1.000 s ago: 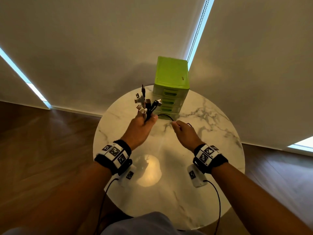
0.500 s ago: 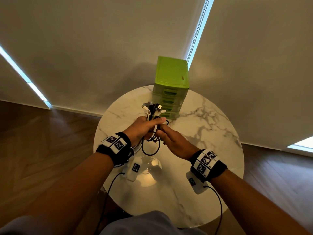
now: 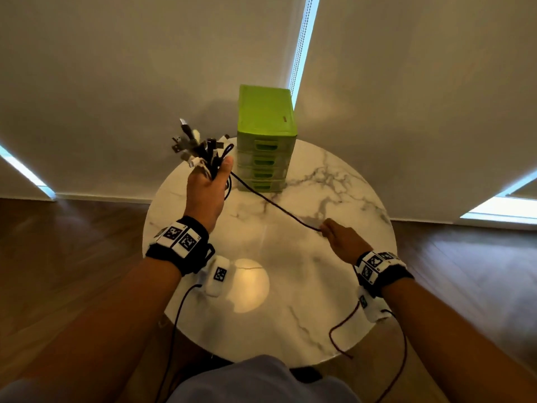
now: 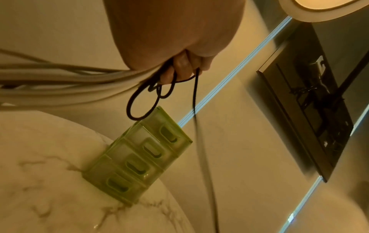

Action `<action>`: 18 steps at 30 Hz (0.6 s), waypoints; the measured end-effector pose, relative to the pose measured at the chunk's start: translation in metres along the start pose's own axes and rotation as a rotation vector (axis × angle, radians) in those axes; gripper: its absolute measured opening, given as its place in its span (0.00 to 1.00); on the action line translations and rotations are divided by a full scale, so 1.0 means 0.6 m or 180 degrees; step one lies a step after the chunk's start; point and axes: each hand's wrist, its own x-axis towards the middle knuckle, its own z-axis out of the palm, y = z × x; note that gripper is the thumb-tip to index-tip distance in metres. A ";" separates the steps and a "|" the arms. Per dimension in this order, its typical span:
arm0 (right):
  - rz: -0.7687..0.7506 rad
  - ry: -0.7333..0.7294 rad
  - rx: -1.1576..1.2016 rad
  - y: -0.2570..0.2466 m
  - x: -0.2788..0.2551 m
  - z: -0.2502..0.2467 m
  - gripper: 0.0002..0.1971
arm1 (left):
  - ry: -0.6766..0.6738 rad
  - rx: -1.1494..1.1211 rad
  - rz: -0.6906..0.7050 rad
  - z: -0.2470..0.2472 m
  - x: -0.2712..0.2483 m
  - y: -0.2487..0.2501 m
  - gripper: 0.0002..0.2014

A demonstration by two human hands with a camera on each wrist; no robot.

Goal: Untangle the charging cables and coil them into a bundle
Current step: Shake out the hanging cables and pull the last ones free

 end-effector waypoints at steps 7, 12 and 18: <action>0.0042 0.0206 0.0366 0.016 -0.084 -0.015 0.13 | -0.0952 0.0145 -0.0232 0.081 -0.073 -0.007 0.05; 0.0584 0.0554 -0.0026 0.079 -0.155 -0.012 0.07 | -0.1501 0.0095 -0.0281 0.146 -0.119 -0.013 0.05; 0.1438 0.0616 -0.0262 0.131 -0.275 -0.009 0.06 | -0.2103 0.0148 -0.0301 0.212 -0.152 -0.025 0.18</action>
